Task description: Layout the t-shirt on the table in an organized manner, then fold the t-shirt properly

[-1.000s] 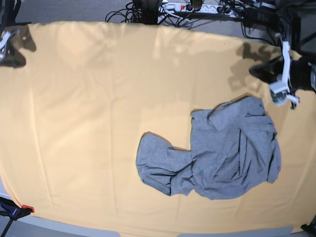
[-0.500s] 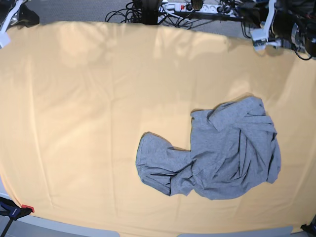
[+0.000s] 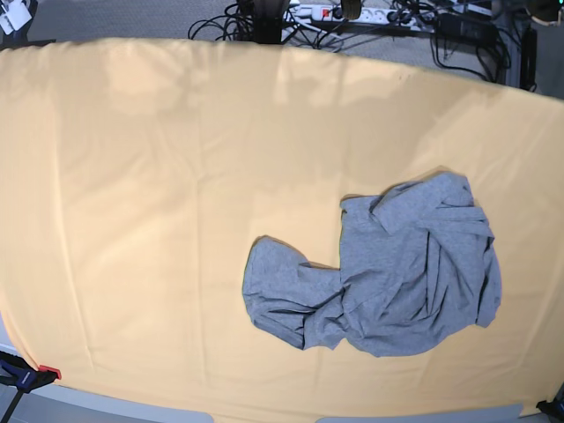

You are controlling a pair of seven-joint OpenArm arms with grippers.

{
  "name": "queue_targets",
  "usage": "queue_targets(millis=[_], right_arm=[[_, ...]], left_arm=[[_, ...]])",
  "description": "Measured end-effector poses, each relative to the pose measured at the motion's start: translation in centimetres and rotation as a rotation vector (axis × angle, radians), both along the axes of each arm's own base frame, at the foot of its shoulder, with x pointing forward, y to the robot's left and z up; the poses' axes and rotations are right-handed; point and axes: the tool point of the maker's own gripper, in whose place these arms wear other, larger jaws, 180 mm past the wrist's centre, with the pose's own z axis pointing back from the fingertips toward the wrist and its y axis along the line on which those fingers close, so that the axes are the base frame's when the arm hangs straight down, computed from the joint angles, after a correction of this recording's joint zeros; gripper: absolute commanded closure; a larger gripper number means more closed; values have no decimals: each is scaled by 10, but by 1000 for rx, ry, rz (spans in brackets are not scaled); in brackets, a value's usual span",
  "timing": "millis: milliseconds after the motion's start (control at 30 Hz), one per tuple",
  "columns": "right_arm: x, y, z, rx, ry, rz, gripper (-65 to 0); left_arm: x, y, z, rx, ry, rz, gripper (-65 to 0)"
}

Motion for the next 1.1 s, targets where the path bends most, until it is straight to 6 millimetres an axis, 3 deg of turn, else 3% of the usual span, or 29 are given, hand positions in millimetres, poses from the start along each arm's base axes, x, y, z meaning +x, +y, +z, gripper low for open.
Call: queue_targets(millis=[200,267,367,467,600,800,933,1100], right_arm=[[-17,49,-17,147,70,47,0],[-32,54,-33,102,129,115,0],[-35,69,-53,70,118,176,0],[-25,77,-73,13,98,223,0],[-24,80,-103,-10,125,211,0],[-28,67,-163,3,238,109,0],[-42,69,-197,66,321,73,0],[-49,72,-225,102,380,-8,0]], left_arm=[[-9,-6,-19,4,4,146,0],[-8,-5,-28,18,3,202,0],[9,-6,-48,23,-31,304,0],[30,-5,-69,25,-61,414,0],[45,-1,-99,21,-66,520,0],[59,14,-144,61,-37,675,0],[57,27,-171,126,-13,757,0],[42,29,-203,205,-18,712,0]])
